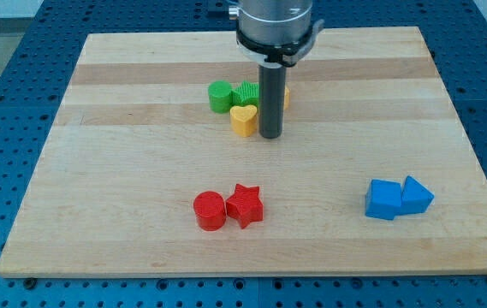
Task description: Slightly move the yellow heart towards the right
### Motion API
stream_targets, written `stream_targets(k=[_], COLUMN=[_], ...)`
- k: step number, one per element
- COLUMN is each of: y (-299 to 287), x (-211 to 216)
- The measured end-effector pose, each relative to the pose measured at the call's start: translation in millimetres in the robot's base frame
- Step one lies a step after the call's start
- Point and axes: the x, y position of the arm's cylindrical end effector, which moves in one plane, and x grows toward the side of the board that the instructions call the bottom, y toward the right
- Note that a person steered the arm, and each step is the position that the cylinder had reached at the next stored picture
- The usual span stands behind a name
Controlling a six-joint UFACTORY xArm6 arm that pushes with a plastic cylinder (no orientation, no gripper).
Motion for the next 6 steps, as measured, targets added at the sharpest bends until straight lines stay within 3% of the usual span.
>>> stream_targets(k=[2, 3, 4, 5, 6], y=[-91.1, -109.7, -82.4, -49.6, -54.5], x=[26.6, 2.6, -22.4, -26.8, -16.0])
